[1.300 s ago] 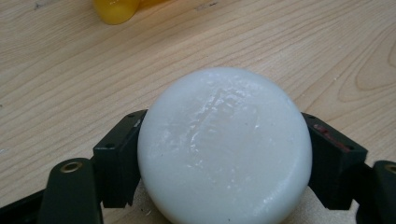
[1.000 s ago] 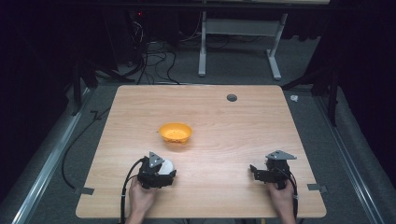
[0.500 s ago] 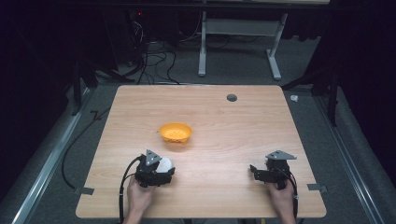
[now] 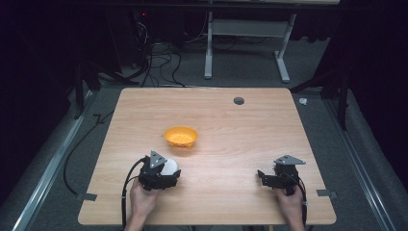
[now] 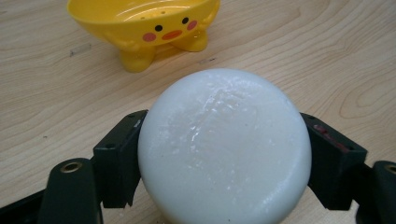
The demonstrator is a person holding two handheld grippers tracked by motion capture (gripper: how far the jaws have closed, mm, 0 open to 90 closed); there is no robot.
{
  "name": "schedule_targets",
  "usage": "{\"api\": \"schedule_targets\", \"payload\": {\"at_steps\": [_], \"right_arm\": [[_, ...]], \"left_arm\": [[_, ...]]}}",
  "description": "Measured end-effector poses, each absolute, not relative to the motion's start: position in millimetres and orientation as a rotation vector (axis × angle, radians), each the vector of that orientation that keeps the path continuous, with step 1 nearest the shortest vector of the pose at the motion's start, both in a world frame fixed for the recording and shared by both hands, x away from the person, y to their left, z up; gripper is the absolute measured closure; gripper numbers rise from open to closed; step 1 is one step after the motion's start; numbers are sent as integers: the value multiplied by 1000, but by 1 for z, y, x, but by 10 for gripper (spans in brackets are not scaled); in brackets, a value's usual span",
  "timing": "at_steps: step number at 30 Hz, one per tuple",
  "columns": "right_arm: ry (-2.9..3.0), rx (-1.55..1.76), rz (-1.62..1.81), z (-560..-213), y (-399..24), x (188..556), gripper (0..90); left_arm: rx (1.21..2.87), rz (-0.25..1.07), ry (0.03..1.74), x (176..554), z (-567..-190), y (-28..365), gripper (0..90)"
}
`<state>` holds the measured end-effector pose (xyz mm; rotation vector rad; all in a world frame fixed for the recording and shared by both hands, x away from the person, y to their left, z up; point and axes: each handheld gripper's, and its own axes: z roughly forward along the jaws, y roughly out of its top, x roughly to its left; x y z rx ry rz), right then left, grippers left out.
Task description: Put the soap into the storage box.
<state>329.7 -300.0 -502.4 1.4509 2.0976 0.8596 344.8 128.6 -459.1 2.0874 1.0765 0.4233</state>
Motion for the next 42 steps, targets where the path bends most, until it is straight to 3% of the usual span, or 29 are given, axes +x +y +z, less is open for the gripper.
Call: {"api": "schedule_targets", "payload": {"at_steps": [42], "right_arm": [[2097, 1453, 860, -502, -300, 330, 170]], "left_arm": [[2034, 368, 1031, 381, -413, 126, 245]]}}
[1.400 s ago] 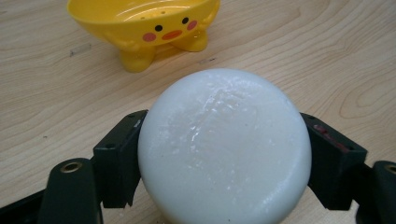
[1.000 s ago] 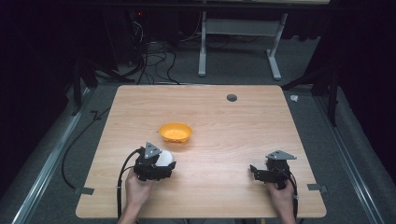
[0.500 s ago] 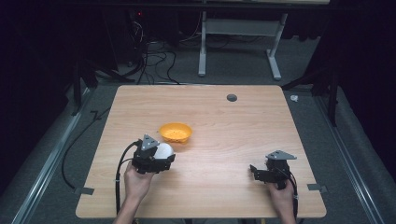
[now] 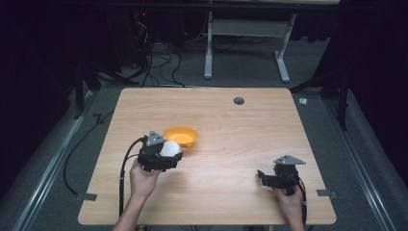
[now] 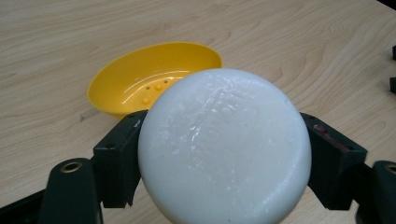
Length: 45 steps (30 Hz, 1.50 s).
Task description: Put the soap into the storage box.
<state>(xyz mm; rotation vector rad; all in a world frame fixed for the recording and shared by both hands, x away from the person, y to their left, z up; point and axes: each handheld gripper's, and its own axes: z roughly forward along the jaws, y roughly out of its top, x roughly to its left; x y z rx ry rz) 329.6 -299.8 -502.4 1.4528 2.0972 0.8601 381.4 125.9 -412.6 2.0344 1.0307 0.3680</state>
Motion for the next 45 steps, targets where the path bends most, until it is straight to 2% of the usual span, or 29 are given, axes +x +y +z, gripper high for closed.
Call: {"api": "schedule_targets", "payload": {"at_steps": [18, 45], "right_arm": [[2097, 1455, 861, -502, -300, 330, 171], [2099, 1453, 862, -502, -300, 330, 170]], "left_arm": [[2020, 320, 1037, 400, -403, 118, 245], [2061, 328, 1090, 436, -401, 102, 245]]}}
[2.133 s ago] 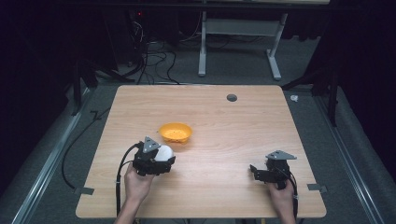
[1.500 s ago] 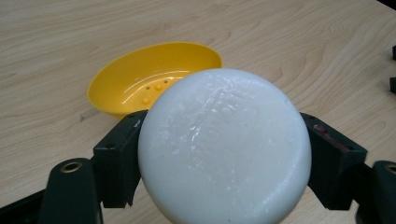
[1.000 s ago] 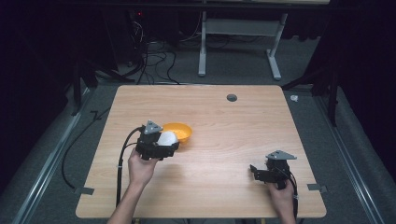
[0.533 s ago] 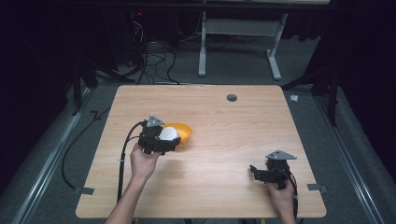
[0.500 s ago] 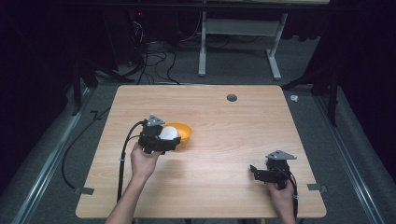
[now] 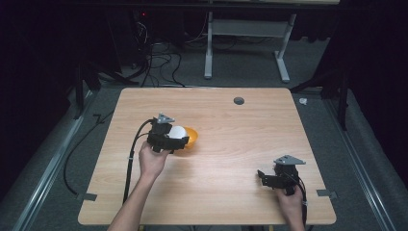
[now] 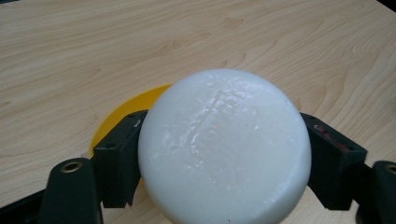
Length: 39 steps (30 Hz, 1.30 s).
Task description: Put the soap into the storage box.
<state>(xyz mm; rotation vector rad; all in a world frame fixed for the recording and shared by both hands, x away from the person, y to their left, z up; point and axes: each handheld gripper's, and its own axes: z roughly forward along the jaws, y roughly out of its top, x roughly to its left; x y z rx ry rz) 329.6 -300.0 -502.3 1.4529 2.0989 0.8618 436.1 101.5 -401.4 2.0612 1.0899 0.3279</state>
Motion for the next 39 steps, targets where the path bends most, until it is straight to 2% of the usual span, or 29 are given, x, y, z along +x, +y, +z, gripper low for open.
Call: {"api": "schedule_targets", "payload": {"at_steps": [39], "right_arm": [[2100, 1451, 861, -502, -300, 329, 170]], "left_arm": [[2109, 350, 1236, 488, -414, 83, 245]]}}
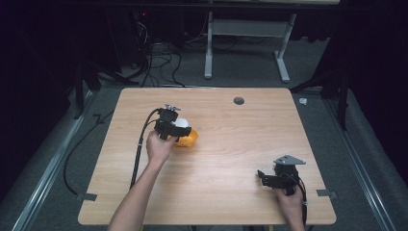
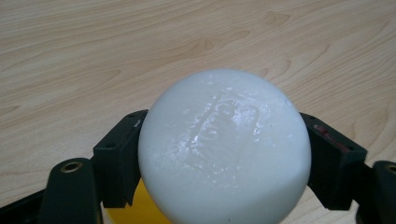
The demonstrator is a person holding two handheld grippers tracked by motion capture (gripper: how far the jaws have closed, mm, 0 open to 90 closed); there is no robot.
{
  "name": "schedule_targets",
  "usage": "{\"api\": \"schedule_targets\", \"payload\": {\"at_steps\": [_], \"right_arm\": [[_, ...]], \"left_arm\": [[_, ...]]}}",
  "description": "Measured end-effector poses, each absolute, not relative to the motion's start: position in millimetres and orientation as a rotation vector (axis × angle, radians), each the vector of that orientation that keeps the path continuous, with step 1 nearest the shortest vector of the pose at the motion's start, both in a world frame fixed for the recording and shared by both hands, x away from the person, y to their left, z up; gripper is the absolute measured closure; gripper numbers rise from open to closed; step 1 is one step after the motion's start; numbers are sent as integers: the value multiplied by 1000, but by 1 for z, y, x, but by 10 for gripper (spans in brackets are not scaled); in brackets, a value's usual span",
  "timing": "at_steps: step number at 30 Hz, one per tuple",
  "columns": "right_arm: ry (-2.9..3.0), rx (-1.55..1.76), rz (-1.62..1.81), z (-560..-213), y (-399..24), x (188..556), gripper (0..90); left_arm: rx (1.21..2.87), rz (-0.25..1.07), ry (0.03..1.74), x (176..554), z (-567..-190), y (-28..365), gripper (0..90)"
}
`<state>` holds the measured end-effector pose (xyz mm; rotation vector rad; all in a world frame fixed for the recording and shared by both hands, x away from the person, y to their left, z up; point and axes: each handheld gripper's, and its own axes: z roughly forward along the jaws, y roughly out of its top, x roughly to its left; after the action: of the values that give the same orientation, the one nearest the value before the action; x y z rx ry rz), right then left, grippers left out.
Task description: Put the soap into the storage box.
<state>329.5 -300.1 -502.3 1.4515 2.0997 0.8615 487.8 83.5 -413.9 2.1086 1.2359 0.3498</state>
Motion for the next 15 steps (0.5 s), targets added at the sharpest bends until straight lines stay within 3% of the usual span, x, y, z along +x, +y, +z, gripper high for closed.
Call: {"api": "schedule_targets", "payload": {"at_steps": [15], "right_arm": [[2100, 1452, 862, -502, -300, 329, 170]], "left_arm": [[2155, 375, 1264, 491, -429, 76, 244]]}}
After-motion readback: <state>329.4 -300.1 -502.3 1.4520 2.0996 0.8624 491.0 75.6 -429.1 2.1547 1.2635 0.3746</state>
